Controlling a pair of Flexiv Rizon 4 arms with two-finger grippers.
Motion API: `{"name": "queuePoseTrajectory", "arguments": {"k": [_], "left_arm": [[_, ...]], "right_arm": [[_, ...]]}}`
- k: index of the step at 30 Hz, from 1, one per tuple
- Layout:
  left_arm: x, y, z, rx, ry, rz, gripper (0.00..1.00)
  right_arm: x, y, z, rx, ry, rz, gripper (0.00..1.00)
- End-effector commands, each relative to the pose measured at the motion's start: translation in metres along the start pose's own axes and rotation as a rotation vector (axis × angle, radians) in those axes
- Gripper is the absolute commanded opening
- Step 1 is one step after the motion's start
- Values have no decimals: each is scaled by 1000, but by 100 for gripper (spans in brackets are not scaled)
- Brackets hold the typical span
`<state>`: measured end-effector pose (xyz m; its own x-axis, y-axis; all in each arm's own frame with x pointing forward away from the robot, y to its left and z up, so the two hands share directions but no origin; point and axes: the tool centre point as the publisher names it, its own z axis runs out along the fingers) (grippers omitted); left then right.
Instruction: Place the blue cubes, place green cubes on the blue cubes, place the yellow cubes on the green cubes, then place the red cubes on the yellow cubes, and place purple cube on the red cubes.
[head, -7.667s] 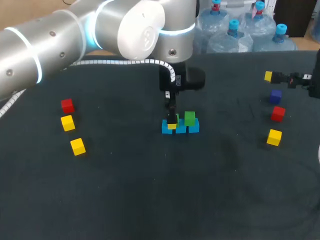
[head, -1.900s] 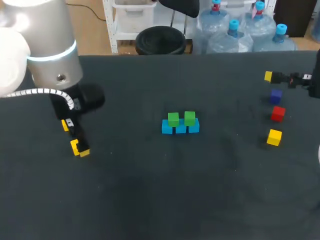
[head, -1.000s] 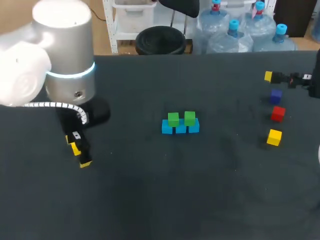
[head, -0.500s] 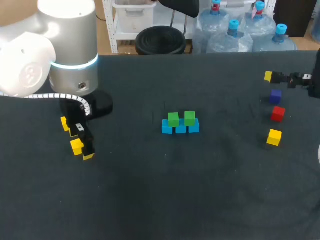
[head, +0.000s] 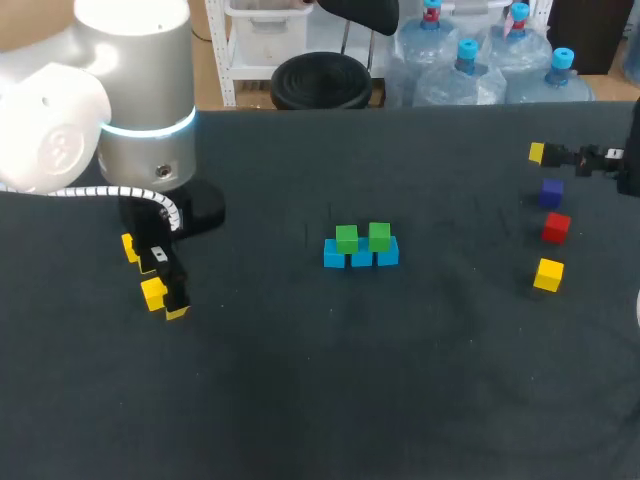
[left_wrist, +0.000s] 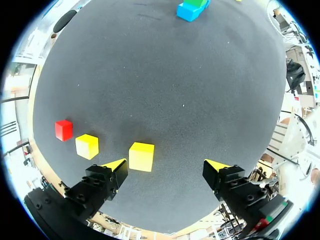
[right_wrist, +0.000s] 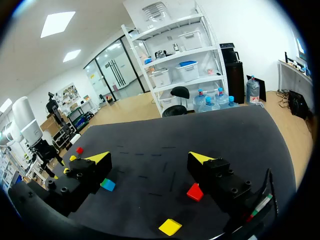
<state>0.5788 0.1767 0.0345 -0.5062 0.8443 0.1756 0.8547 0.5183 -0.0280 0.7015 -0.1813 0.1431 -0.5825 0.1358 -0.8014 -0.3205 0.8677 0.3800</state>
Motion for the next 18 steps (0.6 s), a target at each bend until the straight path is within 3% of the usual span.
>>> {"name": "queuePoseTrajectory", "arguments": {"k": [1,18], "left_arm": [[0,1,0,1,1,1,100],[5,34,5,-12,-36,-4,100]], "right_arm": [[0,0,-1,-2,1,1,100],[0,0,-1,-2,1,1,100]]}}
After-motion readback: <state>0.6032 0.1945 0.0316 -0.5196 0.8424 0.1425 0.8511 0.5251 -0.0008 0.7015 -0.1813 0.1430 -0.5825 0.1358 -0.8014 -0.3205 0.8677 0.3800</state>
